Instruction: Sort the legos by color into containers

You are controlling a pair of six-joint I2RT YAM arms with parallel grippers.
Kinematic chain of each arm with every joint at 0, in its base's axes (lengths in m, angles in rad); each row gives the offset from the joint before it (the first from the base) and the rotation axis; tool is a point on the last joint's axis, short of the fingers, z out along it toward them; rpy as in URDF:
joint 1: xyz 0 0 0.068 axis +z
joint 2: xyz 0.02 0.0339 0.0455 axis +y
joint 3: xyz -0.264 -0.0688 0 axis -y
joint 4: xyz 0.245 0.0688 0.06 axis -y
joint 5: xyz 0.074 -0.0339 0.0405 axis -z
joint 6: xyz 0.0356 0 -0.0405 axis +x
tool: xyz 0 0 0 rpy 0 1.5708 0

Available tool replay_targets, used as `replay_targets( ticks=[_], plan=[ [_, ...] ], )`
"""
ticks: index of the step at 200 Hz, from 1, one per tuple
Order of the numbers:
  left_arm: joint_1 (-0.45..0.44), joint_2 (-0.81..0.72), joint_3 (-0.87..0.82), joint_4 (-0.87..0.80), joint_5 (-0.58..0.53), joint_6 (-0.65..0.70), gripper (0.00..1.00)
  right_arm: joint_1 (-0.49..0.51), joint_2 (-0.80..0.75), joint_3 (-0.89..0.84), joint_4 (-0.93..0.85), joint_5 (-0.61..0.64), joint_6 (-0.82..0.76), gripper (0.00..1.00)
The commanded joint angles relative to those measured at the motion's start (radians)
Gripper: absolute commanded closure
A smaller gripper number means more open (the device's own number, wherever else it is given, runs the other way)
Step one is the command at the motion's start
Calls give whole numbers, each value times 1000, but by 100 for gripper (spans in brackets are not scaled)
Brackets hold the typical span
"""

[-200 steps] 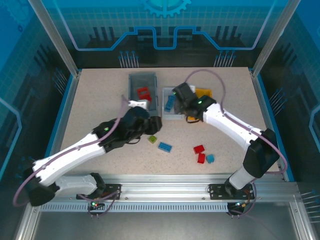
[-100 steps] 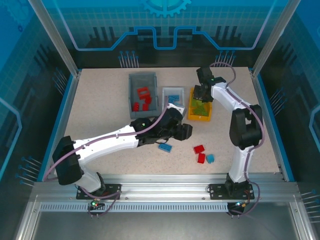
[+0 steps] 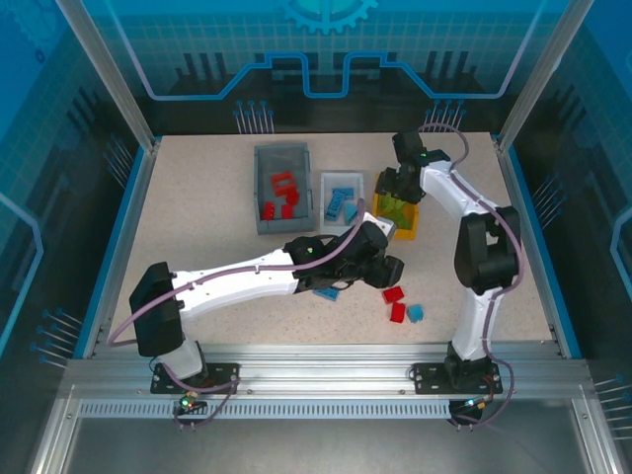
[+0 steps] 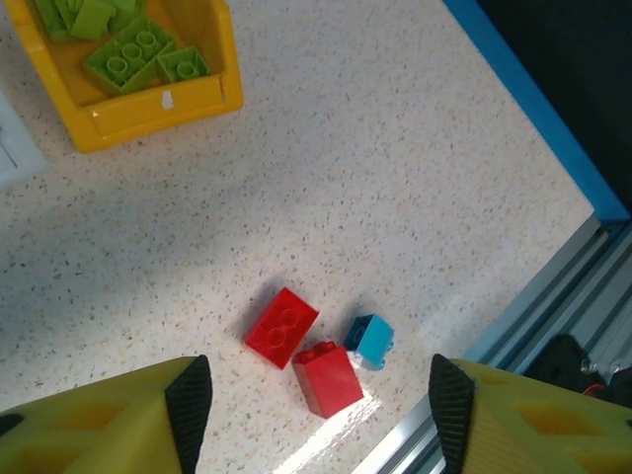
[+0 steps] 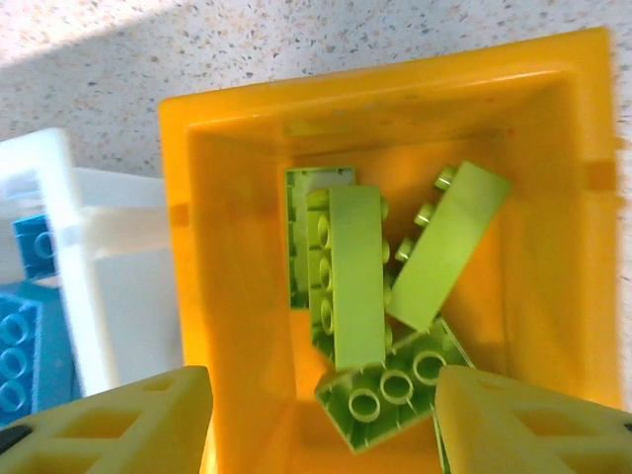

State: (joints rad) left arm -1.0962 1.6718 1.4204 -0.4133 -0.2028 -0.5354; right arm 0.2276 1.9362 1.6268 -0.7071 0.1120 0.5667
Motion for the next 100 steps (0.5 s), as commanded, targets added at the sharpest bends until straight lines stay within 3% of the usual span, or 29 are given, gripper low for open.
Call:
replay_targets(
  ticks=[1,24,65,76,86,100],
  plan=[
    [-3,39,18,-55,51,-81,34,2,-169,-45,-3,11,-16,37],
    [-2,137,84,-115,129,-113,34,16,-337,-143,4,46,-45,36],
    [24,326,265,-285,189,76,29,28,-707,-384,-6,75,-63,35],
    [43,384,333,-336,211,62,27,31,-813,-449,-22,81,-60,33],
    [53,435,397,-384,224,30,20,33,-901,-497,-43,85,-57,32],
    [55,496,471,-456,215,-33,19,34,-1007,-547,-86,99,-58,30]
  ],
)
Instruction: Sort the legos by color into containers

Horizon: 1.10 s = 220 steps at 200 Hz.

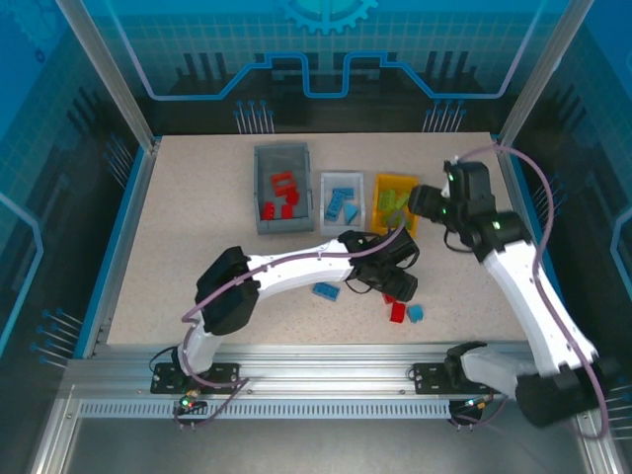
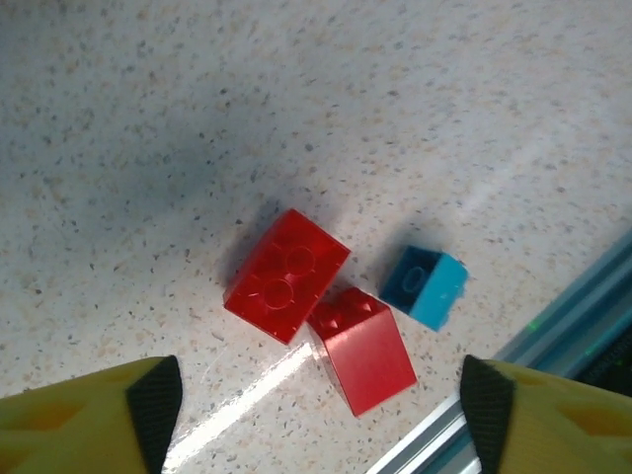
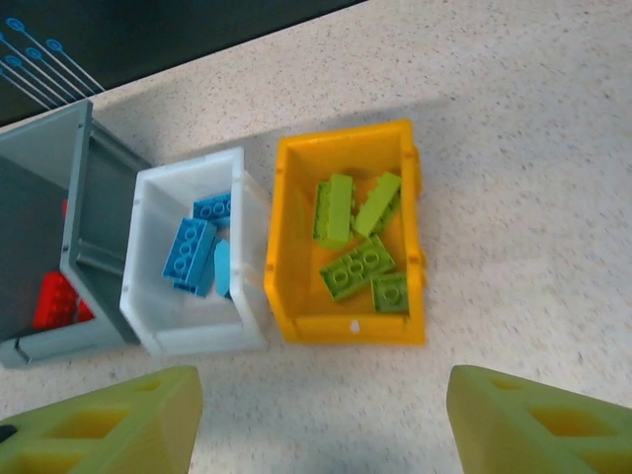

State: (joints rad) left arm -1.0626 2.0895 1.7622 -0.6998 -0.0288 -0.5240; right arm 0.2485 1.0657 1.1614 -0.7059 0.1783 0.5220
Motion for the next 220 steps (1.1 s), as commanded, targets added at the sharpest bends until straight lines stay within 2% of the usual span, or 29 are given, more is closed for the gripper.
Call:
replay_targets(
  ticks=[1,27,54,102,137,187,205,220],
  plan=[
    [21,81,131,-172,42,-52,19,12,-141,-84,-90,35,-14,30],
    [20,110,117,-169,64,-254,16,12,-275,-119,-172,76,-20,29],
    [20,121,104,-145,89,-446,15,11,-325,-119,-215,85,-25,29],
    [-1,180,206,-243,70,-652,12,11,-410,-111,-216,98,-42,29],
    [0,229,244,-252,70,-720,13,12,-510,-104,-188,85,-70,28],
    [0,319,357,-312,71,-755,13,12,-525,-101,-231,69,-36,30],
    [1,331,360,-300,68,-761,17,12,-530,-112,-225,56,-19,30],
    [0,337,358,-299,69,-764,24,13,-528,-111,-225,53,-16,30]
  ],
)
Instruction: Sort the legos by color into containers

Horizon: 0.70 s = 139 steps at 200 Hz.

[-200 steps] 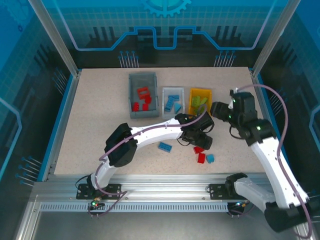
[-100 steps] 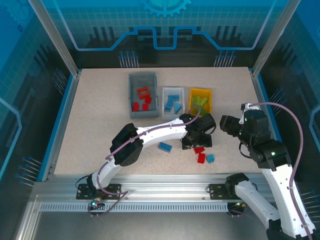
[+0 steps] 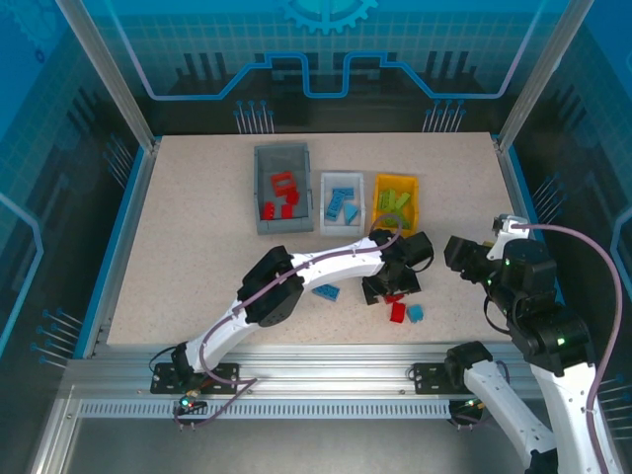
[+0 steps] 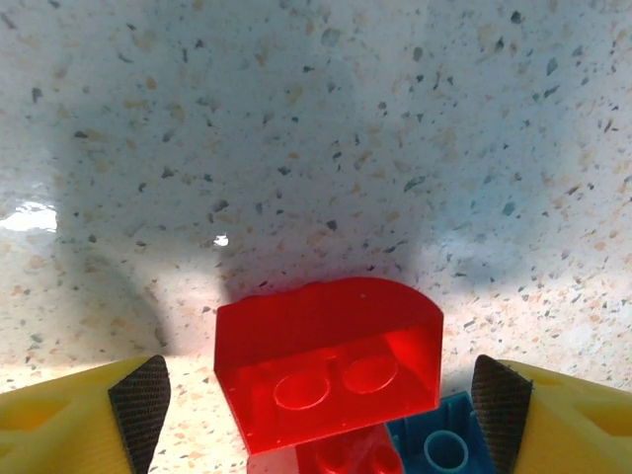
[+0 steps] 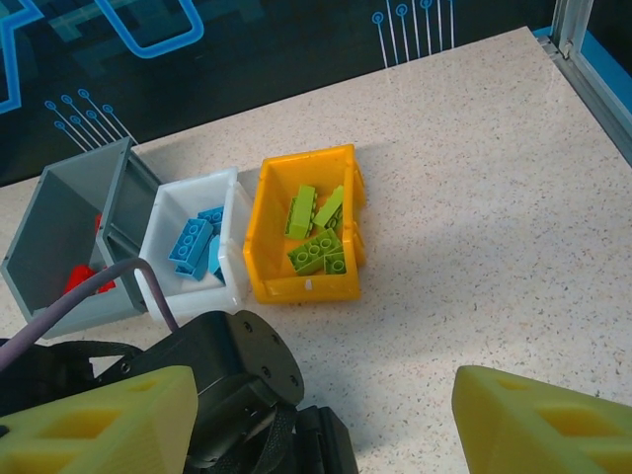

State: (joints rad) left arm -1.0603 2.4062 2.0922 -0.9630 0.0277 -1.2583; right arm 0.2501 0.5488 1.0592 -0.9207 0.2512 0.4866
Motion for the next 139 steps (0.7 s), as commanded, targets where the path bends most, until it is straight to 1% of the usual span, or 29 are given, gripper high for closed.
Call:
replay_targets(
  ticks=[1,22,55,64,73,85,110,127,139],
  plan=[
    [-3,21,27,-35,12,-30,24,12,-12,-9,-11,-19,20,30],
    [-3,18,14,-28,11,-29,35,12,-10,-7,-14,-15,18,30],
    [-3,15,-4,1,11,-26,44,11,-4,-12,-14,-22,23,30],
    [-3,15,-5,2,8,-24,49,12,-4,-14,-12,-27,26,31],
    [-3,8,-12,5,-2,-18,52,11,-4,-17,-9,-30,26,31],
    [-1,-16,-29,1,-31,-11,54,12,-3,-17,-4,-40,24,31],
    [11,-140,-126,24,-120,1,56,11,9,-18,19,-95,-3,31],
    [34,-268,-225,48,-190,15,56,12,20,-30,62,-171,-29,31],
    [63,-365,-298,58,-229,31,56,16,37,-47,105,-252,-48,32]
  ],
)
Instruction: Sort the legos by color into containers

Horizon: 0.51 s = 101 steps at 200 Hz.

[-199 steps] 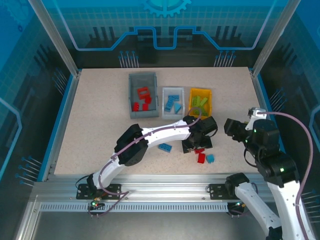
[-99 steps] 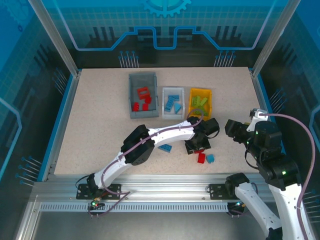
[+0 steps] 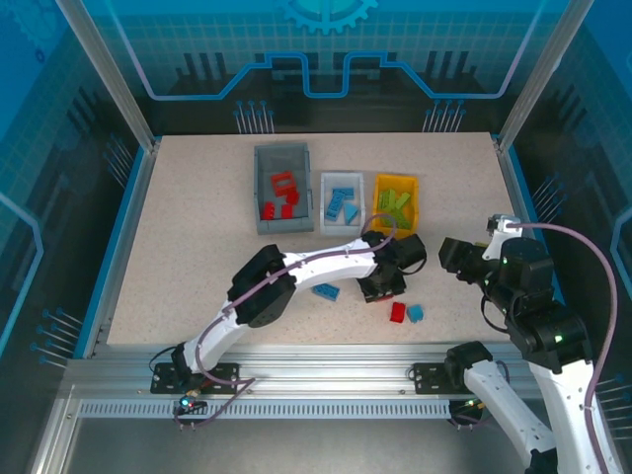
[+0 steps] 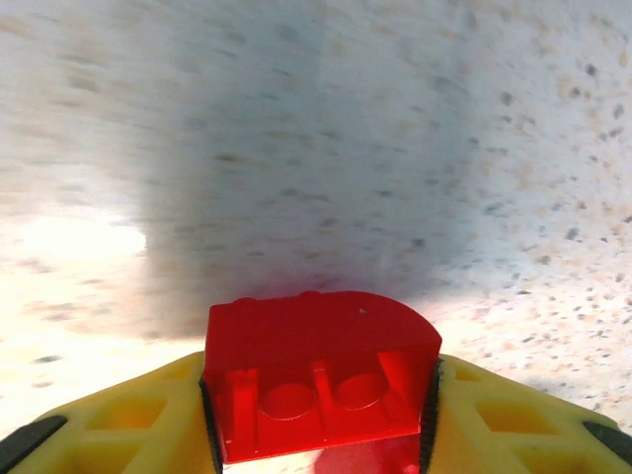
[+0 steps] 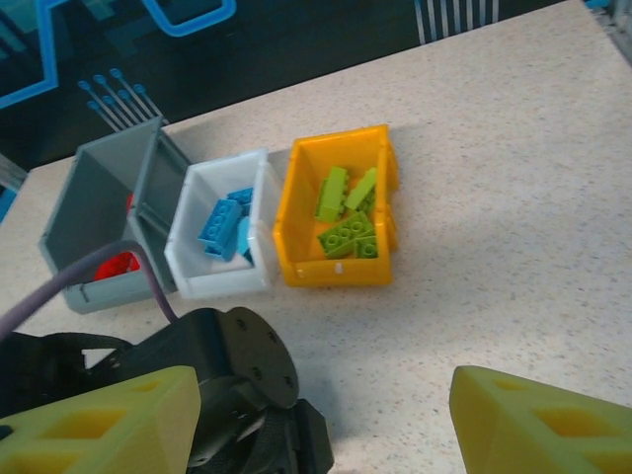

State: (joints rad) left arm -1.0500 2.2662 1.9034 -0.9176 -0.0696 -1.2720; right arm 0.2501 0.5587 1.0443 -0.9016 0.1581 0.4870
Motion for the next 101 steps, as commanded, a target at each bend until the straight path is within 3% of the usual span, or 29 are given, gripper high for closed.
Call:
replay_targets(
  ticks=[1,18,33,74,101],
  plan=[
    [56,-233,-115,14,-136,45,56,16,29,-33,90,-166,-49,32],
    [119,-355,-209,19,-172,91,56,52,58,-64,160,-242,-63,33],
    [190,-453,-283,20,-202,145,55,141,81,-86,219,-219,-67,33],
    [449,-577,-373,67,-197,386,55,561,259,-61,322,89,-78,32],
    [557,-514,-314,101,-229,542,55,710,387,-25,400,197,-67,32]
  ],
)
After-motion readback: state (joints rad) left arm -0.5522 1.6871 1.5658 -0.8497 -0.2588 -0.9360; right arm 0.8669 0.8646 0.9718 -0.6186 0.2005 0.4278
